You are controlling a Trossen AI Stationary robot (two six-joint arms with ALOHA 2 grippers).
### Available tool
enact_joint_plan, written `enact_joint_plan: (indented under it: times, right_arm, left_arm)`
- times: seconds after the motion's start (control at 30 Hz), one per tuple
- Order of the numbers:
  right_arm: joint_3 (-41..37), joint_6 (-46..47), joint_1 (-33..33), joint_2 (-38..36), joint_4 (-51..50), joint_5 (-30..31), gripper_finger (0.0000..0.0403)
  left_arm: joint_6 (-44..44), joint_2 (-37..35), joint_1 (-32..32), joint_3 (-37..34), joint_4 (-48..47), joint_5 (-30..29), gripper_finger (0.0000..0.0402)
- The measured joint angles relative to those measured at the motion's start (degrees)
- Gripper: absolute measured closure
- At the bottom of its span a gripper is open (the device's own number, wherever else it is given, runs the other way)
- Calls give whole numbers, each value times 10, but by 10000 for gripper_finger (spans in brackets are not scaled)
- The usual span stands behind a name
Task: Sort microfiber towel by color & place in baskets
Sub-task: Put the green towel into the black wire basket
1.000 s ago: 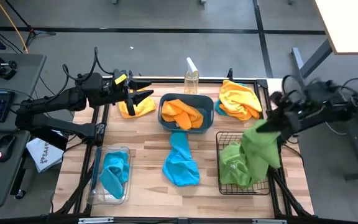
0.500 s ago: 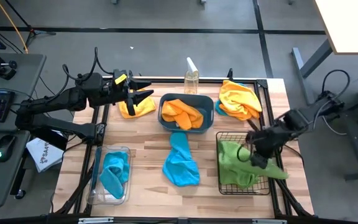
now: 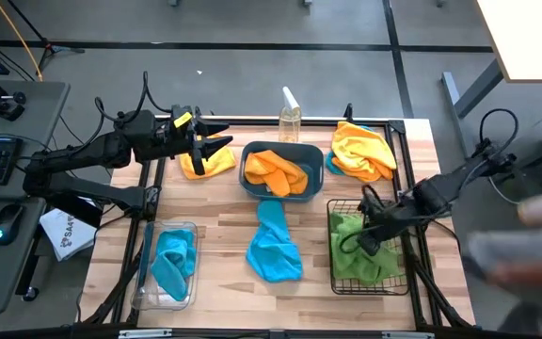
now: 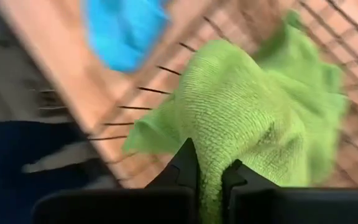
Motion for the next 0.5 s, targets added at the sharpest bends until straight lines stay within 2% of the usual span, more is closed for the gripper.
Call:
enact_joint_plan:
  times: [0.1,0.2,0.37,0.5]
  right_arm:
    - [-1,7,-6,34,-46,-4,383]
    - [-1,-11,-7,57,-42,-28,342]
    - [-1,-22,-8,89,-36,-56,228]
    - [5,-100,-27,88,-59,-146,133]
  left_arm:
    - [0,0,0,0,0,0,220]
    - [0,0,0,0,0,0,220]
    - [0,0,0,0,-1,0,220]
    - [0,0,0,0,-2,0,220]
